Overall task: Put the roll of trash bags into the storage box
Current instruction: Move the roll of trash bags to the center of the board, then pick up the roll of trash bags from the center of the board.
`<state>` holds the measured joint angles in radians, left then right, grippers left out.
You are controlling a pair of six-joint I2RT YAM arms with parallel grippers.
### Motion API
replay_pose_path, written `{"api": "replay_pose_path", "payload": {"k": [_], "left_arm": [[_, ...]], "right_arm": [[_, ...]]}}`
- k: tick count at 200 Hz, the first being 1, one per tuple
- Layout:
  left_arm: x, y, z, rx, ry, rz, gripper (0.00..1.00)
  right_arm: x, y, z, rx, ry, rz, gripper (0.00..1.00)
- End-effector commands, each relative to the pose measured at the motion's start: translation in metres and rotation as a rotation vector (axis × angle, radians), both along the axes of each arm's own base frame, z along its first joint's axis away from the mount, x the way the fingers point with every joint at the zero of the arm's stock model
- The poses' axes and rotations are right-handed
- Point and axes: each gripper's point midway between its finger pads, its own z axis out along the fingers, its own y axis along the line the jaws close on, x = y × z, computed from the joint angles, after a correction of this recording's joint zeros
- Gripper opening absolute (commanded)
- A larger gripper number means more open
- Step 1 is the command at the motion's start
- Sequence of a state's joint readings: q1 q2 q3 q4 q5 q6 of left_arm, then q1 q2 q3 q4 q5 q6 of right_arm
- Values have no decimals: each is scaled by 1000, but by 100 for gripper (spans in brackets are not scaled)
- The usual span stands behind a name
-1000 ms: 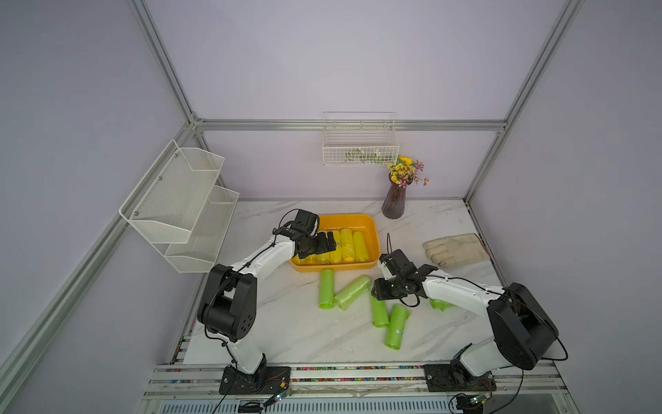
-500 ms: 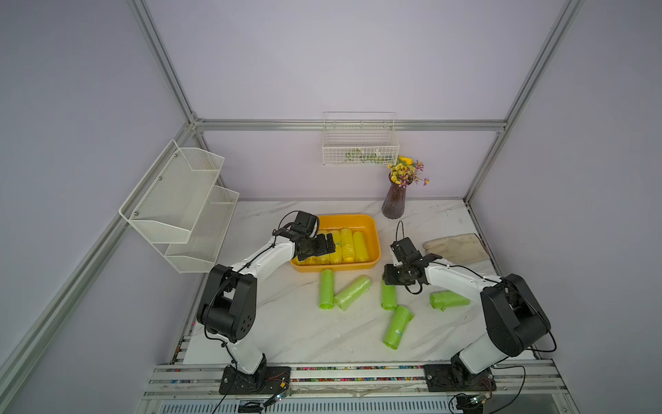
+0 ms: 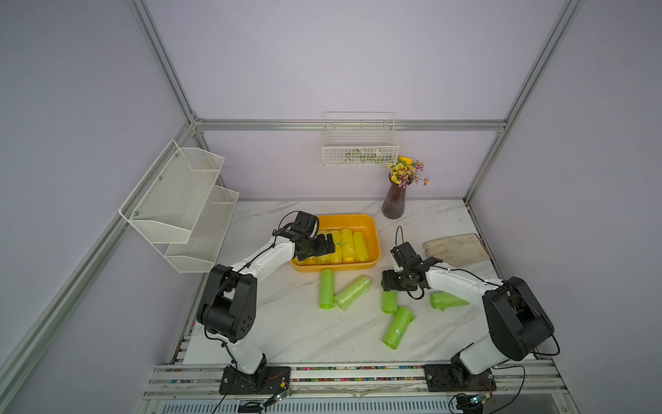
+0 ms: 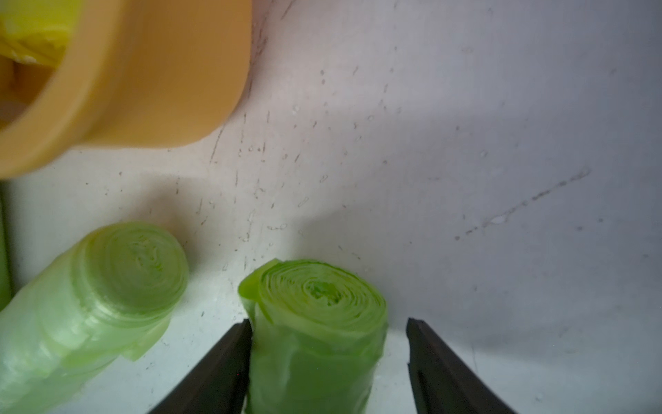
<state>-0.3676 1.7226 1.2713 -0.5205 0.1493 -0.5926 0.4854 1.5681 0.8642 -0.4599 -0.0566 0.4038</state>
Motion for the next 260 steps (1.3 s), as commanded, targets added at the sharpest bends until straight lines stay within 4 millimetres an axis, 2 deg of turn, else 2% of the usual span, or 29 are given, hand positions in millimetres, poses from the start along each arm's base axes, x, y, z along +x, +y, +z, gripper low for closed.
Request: {"api": "replay_pose_path", "payload": {"k": [1, 26, 77, 122, 125, 146, 164, 169, 196, 241, 244, 260], "left_arm": [[6, -2, 15, -27, -41, 12, 100], [5, -1, 16, -23, -45, 12, 100], [5, -1, 16, -24, -44, 12, 100], [5, -1, 16, -22, -44, 14, 100], [5, -1, 16, -21, -45, 14, 100], [4, 0, 15, -18, -44, 17, 100], [5, 0, 15, -16, -43, 16, 100], [5, 1, 15, -18, -44, 17, 100], [6, 1, 16, -16, -46, 17, 100], [5, 1, 18, -17, -48, 16, 100], [5, 0, 18, -18, -47, 16, 100], [5, 0, 20, -20, -52, 16, 100]], "right_arm": [[-12, 8, -6, 9, 32, 28, 73], [-15, 14, -11, 10, 45, 39, 73], [-16, 12, -6, 3, 40, 40, 73], [-29, 8, -18, -10, 80, 43, 68], [-29, 7, -18, -11, 81, 42, 62], [-29, 7, -16, -8, 71, 46, 44], [-23, 7, -8, -4, 47, 39, 38], [-18, 9, 6, 15, 8, 39, 38], [8, 13, 45, 39, -86, 41, 38], [65, 27, 120, 54, -265, 82, 38], [70, 29, 114, 45, -253, 86, 38], [91, 38, 128, 50, -292, 106, 38]]}}
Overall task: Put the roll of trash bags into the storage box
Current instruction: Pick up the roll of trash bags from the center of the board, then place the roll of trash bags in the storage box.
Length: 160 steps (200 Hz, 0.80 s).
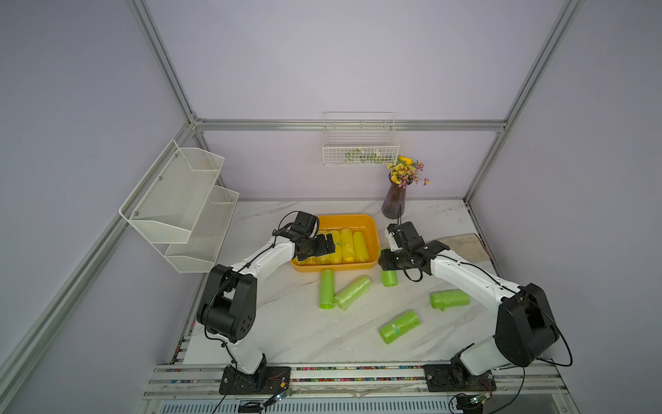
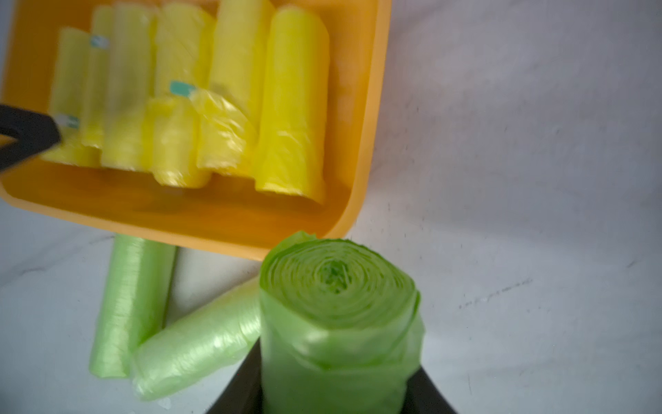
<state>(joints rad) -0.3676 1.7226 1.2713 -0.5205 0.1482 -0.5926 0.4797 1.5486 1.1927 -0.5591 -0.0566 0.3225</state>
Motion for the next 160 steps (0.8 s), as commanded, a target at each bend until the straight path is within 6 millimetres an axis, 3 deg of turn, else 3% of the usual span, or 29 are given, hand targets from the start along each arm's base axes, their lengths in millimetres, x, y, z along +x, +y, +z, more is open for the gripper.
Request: {"api": "replay_pose_path", "payload": {"k": [1, 31, 74, 111, 160], "left_arm": [[5, 0, 20, -21, -52, 15, 100], [4, 1, 21, -18, -57, 12, 100], [-2, 4, 21, -15, -58, 14, 100], [-3, 1, 20, -28, -52, 7, 100], [-3, 0, 21, -38, -54, 3, 100]], "right_arm": [[27, 7, 14, -34, -53, 36, 38], [60, 27, 20, -30, -77, 73, 38], [94, 46, 6, -28, -72, 81, 41], [103, 58, -19, -24, -23, 113, 41], [110, 53, -34, -62, -13, 89, 44]]}}
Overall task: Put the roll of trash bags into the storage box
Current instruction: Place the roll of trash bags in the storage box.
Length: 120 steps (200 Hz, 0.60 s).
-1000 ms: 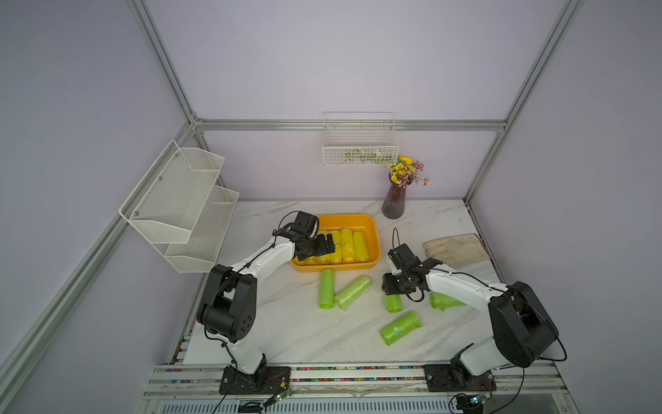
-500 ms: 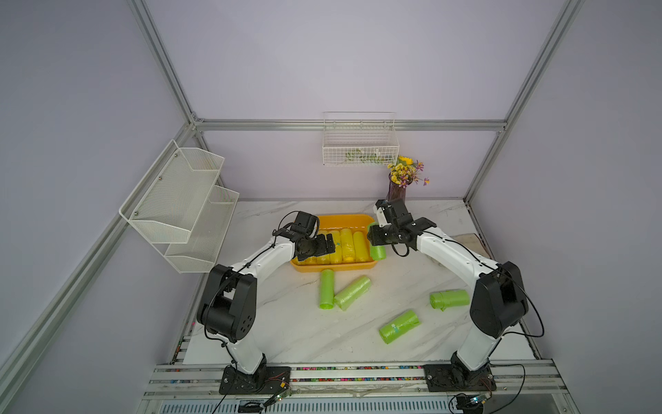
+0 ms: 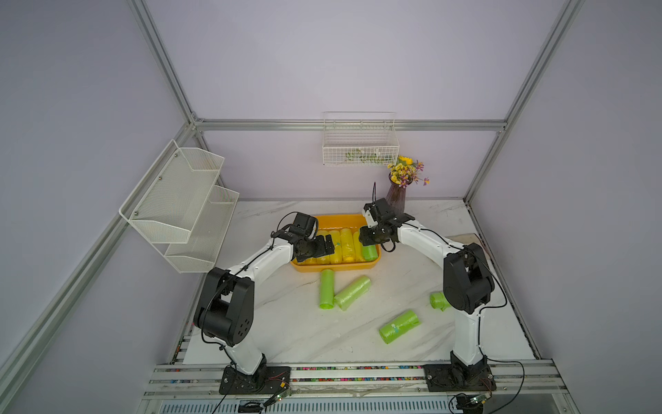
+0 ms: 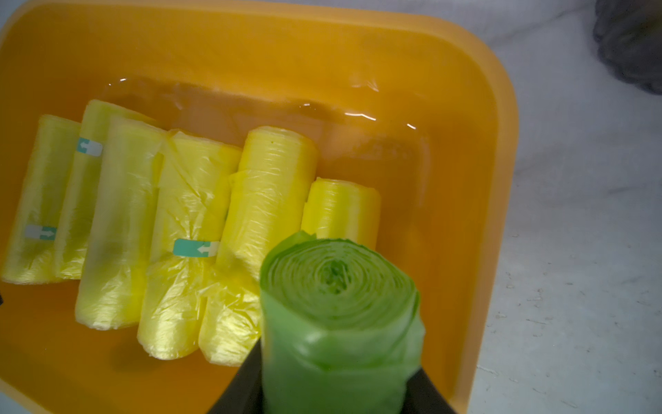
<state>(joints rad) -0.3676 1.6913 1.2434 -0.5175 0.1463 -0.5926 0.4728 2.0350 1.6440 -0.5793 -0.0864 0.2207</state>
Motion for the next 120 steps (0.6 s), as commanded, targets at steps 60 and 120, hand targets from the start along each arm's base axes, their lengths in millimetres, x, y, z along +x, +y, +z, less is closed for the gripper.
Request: {"api": "replay_pose_path", "payload": {"k": [60, 120], "left_arm": [[3, -5, 20, -47, -50, -6, 100], [5, -7, 22, -53, -52, -4, 100]], "right_arm": [[15, -13, -16, -105, -9, -29, 47], [18, -16, -17, -129, -7, -44, 62]]}}
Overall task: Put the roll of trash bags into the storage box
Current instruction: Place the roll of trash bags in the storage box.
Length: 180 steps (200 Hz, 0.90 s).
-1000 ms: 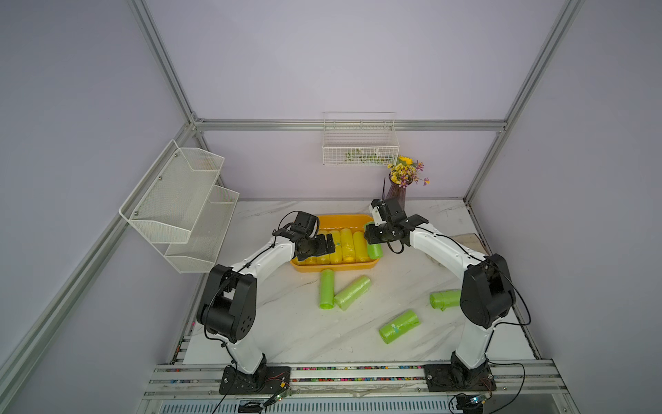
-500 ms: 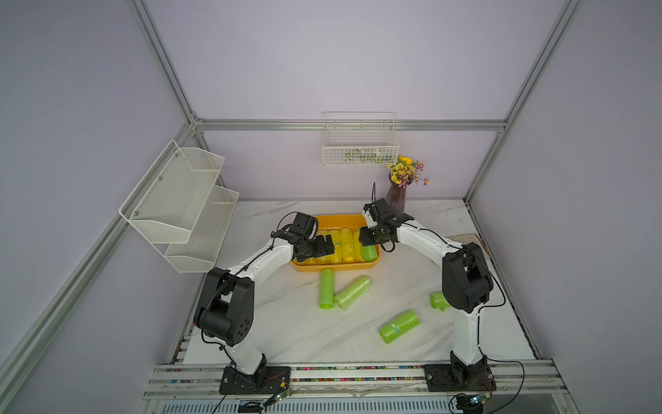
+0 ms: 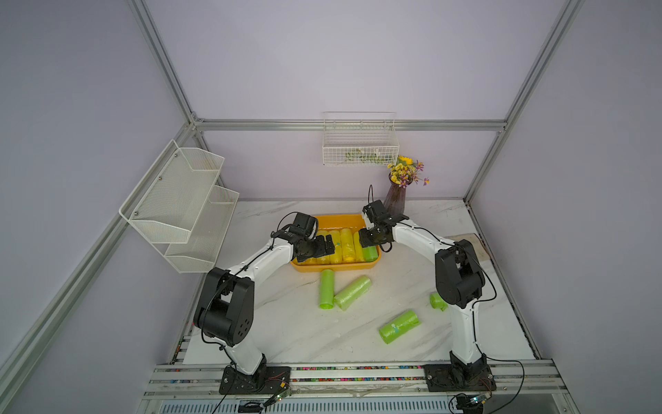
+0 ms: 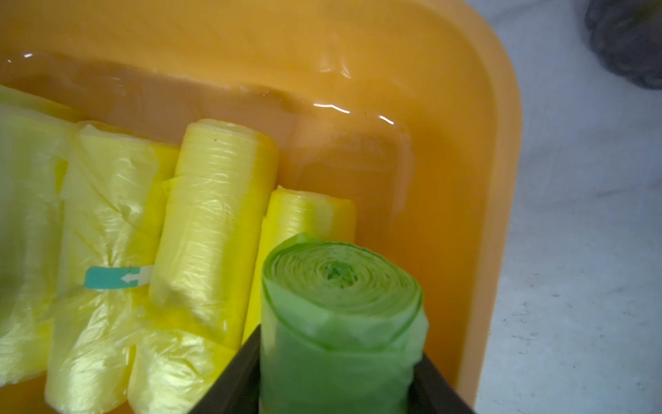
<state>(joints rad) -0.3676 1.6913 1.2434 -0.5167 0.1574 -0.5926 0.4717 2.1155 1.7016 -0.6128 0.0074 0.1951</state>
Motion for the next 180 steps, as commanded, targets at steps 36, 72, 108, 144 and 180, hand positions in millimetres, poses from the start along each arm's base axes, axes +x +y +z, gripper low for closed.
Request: {"api": "replay_pose_path", "payload": {"k": [36, 72, 108, 144, 180], "left_arm": [[4, -5, 20, -43, -52, -1, 100], [2, -2, 18, -36, -50, 6, 100], [2, -2, 18, -34, -49, 9, 100], [3, -3, 15, -36, -42, 11, 100], [5, -4, 15, -39, -40, 7, 100]], "right_arm": [[5, -6, 24, -13, -43, -17, 73], [2, -6, 47, 8, -76, -13, 74], [-1, -12, 70, 4, -117, -18, 75], [-5, -13, 76, 2, -121, -4, 75], [-11, -8, 71, 27, -99, 26, 57]]}}
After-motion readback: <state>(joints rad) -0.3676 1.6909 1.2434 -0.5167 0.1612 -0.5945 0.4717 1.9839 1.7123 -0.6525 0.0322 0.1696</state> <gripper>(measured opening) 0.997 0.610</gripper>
